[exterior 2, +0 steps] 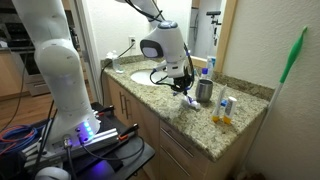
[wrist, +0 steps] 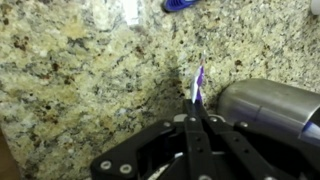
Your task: Move the tube at the left to the right of the sink
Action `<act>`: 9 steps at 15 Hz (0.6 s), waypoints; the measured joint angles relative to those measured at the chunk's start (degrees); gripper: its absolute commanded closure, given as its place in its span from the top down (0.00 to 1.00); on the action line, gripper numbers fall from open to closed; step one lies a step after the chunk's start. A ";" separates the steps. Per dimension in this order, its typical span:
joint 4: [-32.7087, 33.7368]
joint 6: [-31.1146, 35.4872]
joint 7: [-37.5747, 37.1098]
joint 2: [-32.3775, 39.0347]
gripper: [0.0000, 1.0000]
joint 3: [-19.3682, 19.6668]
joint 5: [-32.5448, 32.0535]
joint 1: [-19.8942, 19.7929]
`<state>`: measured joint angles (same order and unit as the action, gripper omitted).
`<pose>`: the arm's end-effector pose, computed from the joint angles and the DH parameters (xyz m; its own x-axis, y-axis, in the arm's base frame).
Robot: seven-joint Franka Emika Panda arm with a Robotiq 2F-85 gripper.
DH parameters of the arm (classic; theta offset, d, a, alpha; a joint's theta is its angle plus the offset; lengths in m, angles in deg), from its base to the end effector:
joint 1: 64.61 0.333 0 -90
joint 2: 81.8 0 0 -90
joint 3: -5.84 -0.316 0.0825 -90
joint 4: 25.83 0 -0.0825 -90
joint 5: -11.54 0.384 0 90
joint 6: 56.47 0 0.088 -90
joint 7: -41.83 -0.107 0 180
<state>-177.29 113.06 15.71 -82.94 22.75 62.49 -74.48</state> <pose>0.3648 -0.2420 0.2728 -0.1954 -0.9798 -0.0414 -0.8904 0.1950 -0.4114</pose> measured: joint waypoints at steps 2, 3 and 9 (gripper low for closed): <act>0.67 -0.12 1.78 2.22 0.33 -0.02 2.68 0.21; 0.80 -0.36 1.90 2.98 0.39 -0.03 2.86 0.23; -4.07 -4.79 -0.89 -1.78 0.81 2.98 -11.59 -1.01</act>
<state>-181.36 108.27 14.82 -84.72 25.73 50.89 -75.49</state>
